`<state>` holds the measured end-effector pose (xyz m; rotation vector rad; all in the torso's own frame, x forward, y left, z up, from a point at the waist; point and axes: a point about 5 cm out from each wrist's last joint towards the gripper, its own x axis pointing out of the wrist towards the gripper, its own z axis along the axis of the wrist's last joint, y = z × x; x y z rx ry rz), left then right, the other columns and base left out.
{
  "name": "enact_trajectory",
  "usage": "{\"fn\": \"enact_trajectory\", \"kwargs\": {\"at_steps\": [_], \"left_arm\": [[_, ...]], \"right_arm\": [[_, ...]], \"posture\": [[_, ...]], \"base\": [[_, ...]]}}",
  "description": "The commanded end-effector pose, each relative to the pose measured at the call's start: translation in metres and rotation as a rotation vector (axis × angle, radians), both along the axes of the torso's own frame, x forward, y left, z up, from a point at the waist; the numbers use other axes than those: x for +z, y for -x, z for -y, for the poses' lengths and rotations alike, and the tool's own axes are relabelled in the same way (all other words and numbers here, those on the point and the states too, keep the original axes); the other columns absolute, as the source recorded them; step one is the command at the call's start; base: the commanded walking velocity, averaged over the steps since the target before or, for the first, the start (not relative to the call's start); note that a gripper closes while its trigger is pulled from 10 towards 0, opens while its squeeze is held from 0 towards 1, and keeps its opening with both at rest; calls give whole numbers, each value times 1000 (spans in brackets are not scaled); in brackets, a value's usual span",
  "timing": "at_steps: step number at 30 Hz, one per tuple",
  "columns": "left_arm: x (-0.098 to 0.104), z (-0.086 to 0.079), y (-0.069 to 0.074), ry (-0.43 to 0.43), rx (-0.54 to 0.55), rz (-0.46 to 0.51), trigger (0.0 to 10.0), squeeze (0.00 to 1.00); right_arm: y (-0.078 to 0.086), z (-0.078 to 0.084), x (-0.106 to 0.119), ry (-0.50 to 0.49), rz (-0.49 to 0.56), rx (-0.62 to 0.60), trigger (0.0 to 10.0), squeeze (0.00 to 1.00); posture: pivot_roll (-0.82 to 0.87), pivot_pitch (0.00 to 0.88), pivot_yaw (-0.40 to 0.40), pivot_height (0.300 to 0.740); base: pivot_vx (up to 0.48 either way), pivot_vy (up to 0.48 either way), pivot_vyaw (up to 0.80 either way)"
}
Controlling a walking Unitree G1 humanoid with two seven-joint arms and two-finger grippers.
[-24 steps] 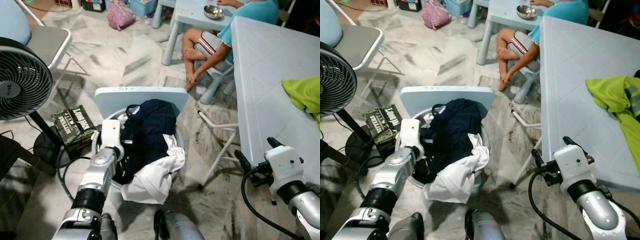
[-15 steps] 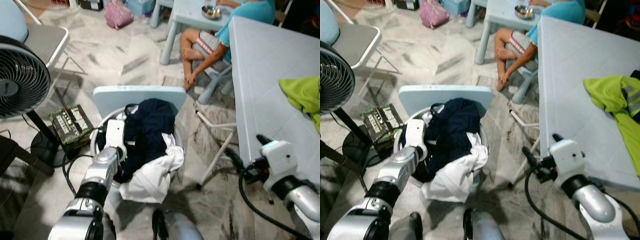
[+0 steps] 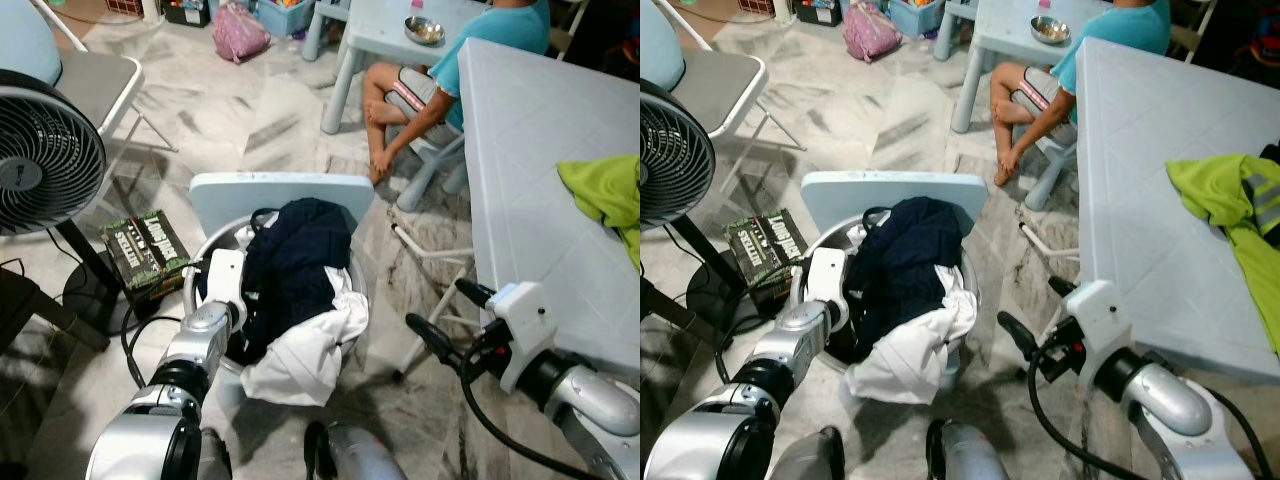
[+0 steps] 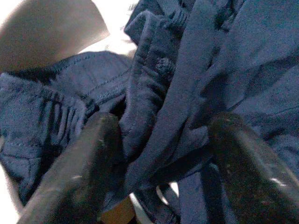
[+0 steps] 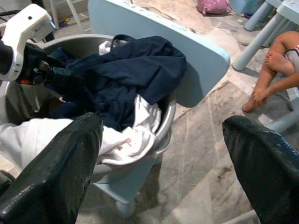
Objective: Hang hanger
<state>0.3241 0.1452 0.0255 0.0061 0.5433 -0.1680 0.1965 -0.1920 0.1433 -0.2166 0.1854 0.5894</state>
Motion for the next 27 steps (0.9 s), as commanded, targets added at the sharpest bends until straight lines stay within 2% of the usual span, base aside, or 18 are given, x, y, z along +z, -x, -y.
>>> {"fn": "enact_trajectory", "kwargs": {"at_steps": [1,8,14,18,23,27], "left_arm": [[-6,0,4,1,1,-31,0,0],[-6,-1,3,0,19,-12,0,0],[-6,-12,3,-26,62,12,0,0],[-6,-13,4,-30,64,11,0,0],[-1,-29,1,-57,156,67,0,0],[4,-33,-2,-58,189,103,0,0]], "right_arm": [[0,3,-4,25,-30,-1,10000,0],[-1,2,-6,36,-40,17,10000,0],[-8,0,-9,43,-36,16,10000,0],[-8,-1,-9,44,-35,15,10000,0],[-11,-3,-12,47,-27,9,10000,0],[-12,-5,-13,47,-23,10,10000,0]], "posture": [[-272,164,-162,740],[-262,159,-169,740],[-252,152,-166,740],[-249,149,-165,740],[-240,142,-156,740],[-232,139,-155,740]], "base": [[0,0,0],[0,0,0],[0,0,0],[0,0,0],[0,0,0],[0,0,0]]}}
